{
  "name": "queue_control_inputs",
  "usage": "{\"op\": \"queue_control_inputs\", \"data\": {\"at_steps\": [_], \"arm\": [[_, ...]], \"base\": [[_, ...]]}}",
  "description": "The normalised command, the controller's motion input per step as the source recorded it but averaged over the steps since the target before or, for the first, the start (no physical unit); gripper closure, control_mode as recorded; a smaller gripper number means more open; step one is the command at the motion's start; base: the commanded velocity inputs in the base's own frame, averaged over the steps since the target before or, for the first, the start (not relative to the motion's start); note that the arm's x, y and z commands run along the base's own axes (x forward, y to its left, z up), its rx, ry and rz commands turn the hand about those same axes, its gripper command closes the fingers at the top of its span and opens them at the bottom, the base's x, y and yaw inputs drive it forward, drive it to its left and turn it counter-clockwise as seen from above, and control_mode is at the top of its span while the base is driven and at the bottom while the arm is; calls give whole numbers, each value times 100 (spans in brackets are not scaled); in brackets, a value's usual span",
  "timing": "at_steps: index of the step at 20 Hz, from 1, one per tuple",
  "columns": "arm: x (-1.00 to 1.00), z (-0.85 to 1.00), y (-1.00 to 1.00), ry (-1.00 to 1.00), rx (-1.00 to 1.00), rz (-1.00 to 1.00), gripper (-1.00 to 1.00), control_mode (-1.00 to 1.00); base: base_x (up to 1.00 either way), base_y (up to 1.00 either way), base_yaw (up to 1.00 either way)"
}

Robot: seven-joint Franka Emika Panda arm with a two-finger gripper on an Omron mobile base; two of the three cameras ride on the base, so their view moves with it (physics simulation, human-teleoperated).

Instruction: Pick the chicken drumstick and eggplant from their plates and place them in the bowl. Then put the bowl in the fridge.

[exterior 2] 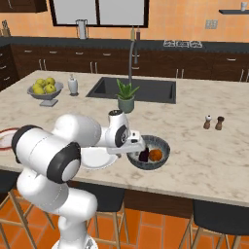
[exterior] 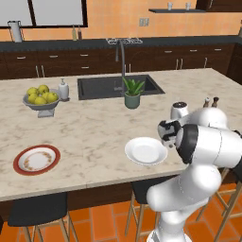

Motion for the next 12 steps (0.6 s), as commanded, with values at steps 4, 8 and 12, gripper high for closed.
{"op": "queue_control_inputs", "data": {"at_steps": [4, 8, 12], "arm": [[20, -28, -10, -7, 0, 6, -100, -100], [5, -30, 0, -13, 0, 8, 100, -100], [-4, -15, 0, -10, 0, 10, 100, -100]], "base": [[0, 0, 0], [0, 0, 0], [0, 0, 0]]}}
